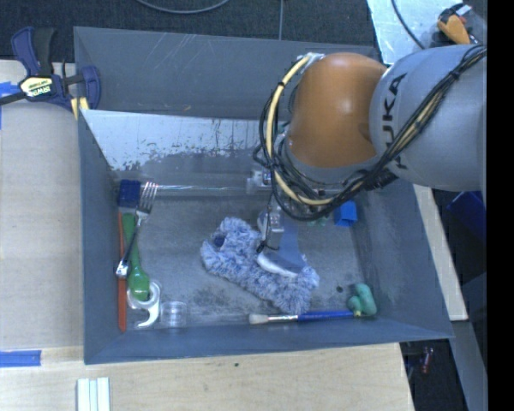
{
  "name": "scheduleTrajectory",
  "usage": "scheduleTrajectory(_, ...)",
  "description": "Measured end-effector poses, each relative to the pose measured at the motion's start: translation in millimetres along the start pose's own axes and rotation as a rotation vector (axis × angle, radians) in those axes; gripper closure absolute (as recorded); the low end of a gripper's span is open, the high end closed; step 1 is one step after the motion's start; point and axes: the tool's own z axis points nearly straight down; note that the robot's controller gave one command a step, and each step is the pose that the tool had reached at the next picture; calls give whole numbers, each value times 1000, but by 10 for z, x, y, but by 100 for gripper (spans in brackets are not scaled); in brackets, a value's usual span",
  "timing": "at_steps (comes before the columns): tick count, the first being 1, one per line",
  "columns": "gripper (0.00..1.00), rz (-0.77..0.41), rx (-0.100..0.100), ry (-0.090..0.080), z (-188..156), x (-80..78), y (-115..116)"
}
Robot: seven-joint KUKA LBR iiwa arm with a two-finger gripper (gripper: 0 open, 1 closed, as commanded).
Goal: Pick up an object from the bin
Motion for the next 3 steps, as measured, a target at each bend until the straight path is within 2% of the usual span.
scheduleTrajectory(1,0,-19,2,0,213,43,69)
scheduleTrajectory(2,0,-368,1,-1,746,136,-79)
scheduleTrajectory(3,100,-108,-4,-17,924,-115,78)
